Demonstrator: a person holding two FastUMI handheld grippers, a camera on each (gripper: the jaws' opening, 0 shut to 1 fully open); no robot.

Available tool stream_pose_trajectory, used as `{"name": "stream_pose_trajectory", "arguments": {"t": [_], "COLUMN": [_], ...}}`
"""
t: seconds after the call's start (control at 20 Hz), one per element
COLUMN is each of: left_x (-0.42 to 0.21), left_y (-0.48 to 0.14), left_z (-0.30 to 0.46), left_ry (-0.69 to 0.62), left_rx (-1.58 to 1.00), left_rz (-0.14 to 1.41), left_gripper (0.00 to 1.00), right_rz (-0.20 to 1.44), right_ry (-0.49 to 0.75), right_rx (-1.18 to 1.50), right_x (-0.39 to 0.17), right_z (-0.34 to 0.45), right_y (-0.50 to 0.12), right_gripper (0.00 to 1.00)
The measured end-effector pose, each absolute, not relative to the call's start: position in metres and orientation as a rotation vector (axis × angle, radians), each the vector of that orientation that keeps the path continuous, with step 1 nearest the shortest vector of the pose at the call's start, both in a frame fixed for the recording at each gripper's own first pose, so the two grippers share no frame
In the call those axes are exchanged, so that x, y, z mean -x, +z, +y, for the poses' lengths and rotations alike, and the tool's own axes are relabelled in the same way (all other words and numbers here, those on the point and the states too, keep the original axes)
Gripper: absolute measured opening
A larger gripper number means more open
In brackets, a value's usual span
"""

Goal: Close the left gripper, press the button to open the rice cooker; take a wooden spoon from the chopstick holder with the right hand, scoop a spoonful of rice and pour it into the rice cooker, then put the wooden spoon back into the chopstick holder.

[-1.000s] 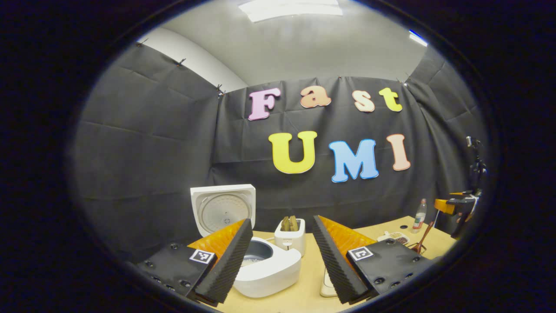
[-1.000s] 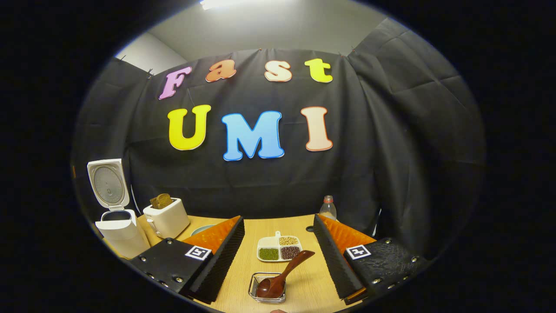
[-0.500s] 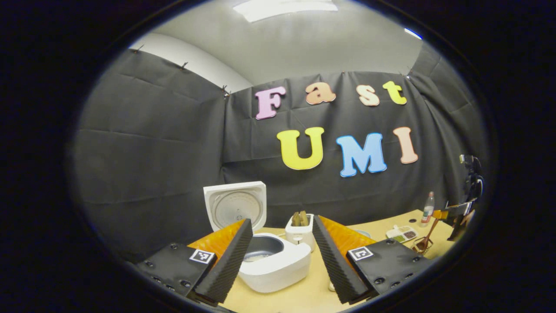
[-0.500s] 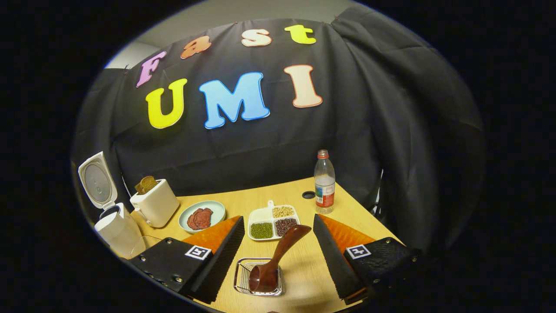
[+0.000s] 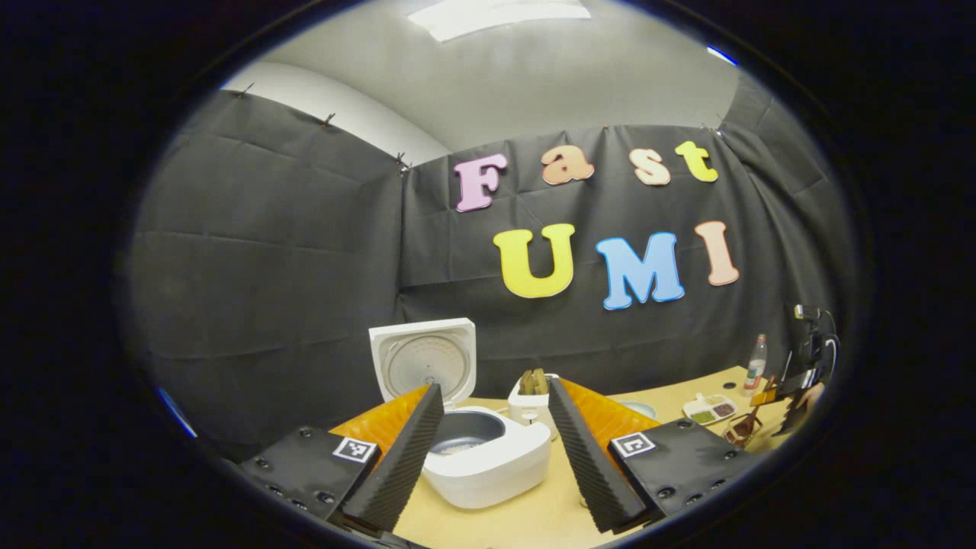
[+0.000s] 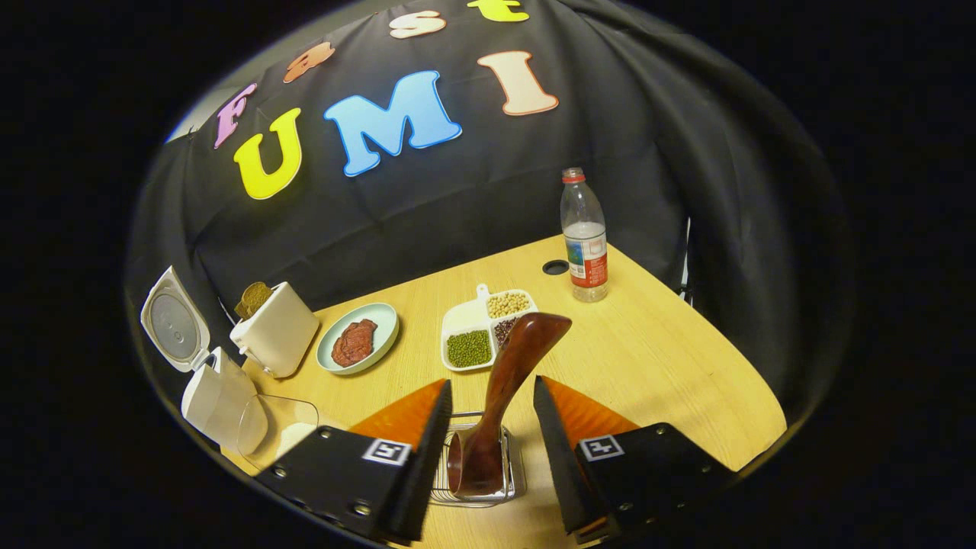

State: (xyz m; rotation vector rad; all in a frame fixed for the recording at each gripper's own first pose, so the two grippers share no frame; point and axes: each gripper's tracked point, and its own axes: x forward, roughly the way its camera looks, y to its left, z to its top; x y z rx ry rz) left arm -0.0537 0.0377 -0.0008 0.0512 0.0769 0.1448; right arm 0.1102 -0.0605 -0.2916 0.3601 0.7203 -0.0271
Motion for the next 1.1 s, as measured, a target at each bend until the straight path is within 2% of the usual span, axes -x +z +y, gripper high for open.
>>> {"name": "stream_pose_trajectory", "arguments": {"t": [0.1,0.25,0.3,0.4,0.45,0.5,0.55,0.8,0.85,1.0,1.05,1.1], "left_x": [0.058,0.066,0.067,0.067,0.068,0.069,0.071,0.07,0.066,0.06,0.059,0.057], "left_y": [0.001,0.004,0.005,0.004,0.001,0.0,-0.004,-0.01,-0.01,-0.007,-0.008,-0.008], "left_z": [0.039,0.044,0.044,0.047,0.047,0.049,0.051,0.067,0.072,0.082,0.086,0.09], "left_ry": [0.153,0.161,0.164,0.166,0.165,0.162,0.16,0.139,0.133,0.112,0.103,0.095], "left_rx": [-0.055,-0.067,-0.067,-0.059,-0.054,-0.05,-0.049,-0.035,-0.029,-0.023,-0.022,-0.023], "left_rz": [0.071,0.065,0.062,0.064,0.066,0.069,0.07,0.073,0.07,0.056,0.053,0.05], "left_gripper": [0.96,0.96,0.96,0.96,0.96,0.96,0.96,0.96,1.0,0.96,1.0,0.96], "right_rz": [0.737,0.776,0.782,0.78,0.763,0.753,0.744,0.643,0.621,0.551,0.533,0.519], "right_ry": [-0.008,0.022,-0.008,-0.03,-0.031,-0.015,0.011,-0.014,-0.025,-0.044,-0.048,-0.05], "right_rx": [-0.395,-0.417,-0.402,-0.422,-0.434,-0.426,-0.396,-0.266,-0.25,-0.218,-0.216,-0.219], "right_x": [-0.111,-0.107,-0.113,-0.113,-0.112,-0.115,-0.105,-0.104,-0.105,-0.106,-0.105,-0.104], "right_z": [-0.054,-0.047,-0.049,-0.056,-0.057,-0.052,-0.044,-0.046,-0.045,-0.043,-0.04,-0.036], "right_y": [-0.293,-0.301,-0.314,-0.307,-0.299,-0.3,-0.294,-0.25,-0.24,-0.207,-0.197,-0.188], "right_gripper": [0.54,0.54,0.55,0.22,0.19,0.12,0.11,0.11,0.1,0.1,0.1,0.1]}}
